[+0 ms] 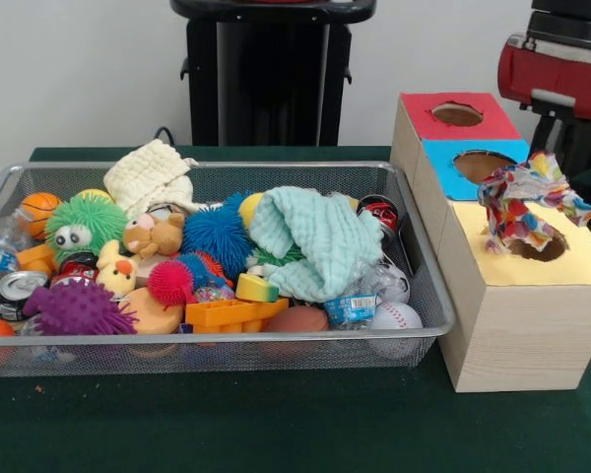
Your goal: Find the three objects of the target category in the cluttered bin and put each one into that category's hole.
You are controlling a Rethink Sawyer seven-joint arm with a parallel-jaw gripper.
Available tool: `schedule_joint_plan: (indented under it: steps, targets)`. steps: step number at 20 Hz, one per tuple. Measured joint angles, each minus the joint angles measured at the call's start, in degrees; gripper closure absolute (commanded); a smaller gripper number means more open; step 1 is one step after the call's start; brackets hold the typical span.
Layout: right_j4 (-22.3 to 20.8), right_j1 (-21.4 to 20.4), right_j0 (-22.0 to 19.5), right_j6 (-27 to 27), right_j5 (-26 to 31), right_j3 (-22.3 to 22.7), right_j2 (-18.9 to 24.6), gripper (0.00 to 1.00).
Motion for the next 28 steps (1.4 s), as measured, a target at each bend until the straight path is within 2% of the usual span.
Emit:
schedule_joint_plan:
  steps: [10, 15, 28]
  targets:
    - [2.65, 0.08, 0.60, 0.00, -0.26, -0.47, 0.22, 1.00]
    - [4.21, 1.60, 1.59, 0.00, -0.84, -1.12, 0.36, 1.00]
    - [5.15, 3.55, 1.70, 0.00, -3.48, -0.63, 0.80, 1.00]
